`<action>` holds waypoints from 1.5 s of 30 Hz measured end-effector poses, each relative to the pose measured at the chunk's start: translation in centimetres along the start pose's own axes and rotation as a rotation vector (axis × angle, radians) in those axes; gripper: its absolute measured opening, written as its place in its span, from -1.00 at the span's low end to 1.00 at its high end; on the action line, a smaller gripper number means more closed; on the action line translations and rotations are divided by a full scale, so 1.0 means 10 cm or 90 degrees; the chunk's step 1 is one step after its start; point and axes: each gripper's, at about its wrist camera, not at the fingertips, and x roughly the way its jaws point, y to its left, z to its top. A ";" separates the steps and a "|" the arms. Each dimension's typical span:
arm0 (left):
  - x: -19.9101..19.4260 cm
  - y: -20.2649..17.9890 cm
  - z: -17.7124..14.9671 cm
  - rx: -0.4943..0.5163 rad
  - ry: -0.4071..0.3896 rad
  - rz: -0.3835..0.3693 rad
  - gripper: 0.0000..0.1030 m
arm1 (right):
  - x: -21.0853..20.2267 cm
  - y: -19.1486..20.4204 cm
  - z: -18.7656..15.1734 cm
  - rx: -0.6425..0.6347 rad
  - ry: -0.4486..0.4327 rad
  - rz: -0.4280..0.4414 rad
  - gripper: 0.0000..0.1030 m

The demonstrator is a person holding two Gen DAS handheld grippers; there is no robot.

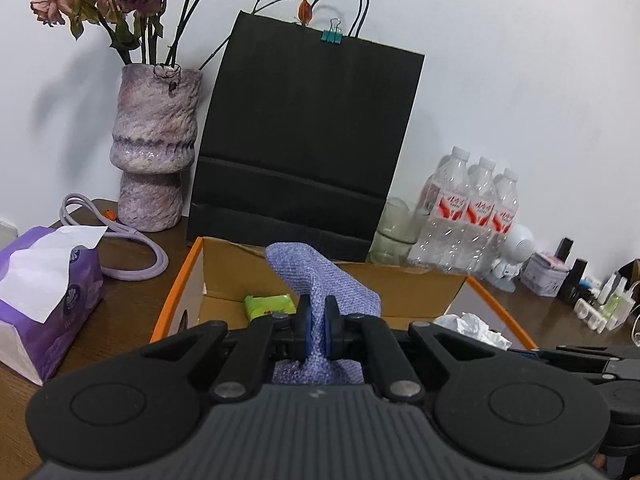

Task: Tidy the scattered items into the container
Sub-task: 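Carry the pouch and tissue over the box and open both tools to release them, then withdraw both open tools from the box toward the remaining items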

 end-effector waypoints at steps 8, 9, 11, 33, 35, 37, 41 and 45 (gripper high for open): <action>-0.07 -0.02 0.04 0.003 -0.006 0.079 1.00 | -0.08 -0.04 0.03 0.005 -0.006 -0.021 1.00; -0.08 -0.02 0.04 0.001 -0.007 0.078 1.00 | -0.10 -0.06 0.04 0.009 -0.009 -0.018 1.00; -0.08 -0.02 0.04 -0.003 -0.003 0.078 1.00 | -0.11 -0.08 0.05 0.017 -0.010 -0.016 1.00; -0.29 -0.13 0.07 0.003 -0.011 0.057 1.00 | -0.28 -0.05 0.05 0.007 -0.019 -0.033 1.00; -0.42 -0.14 0.07 -0.001 -0.023 0.050 1.00 | -0.39 -0.05 0.04 0.012 -0.027 -0.044 1.00; -0.53 -0.14 0.06 -0.004 -0.026 0.043 1.00 | -0.52 -0.06 0.03 0.016 -0.037 -0.045 1.00; -0.78 -0.10 0.02 0.002 -0.027 0.036 1.00 | -0.82 -0.10 -0.06 0.014 -0.061 -0.056 1.00; -1.02 -0.06 -0.02 0.011 -0.023 0.036 1.00 | -1.08 -0.14 -0.19 0.002 -0.071 -0.062 1.00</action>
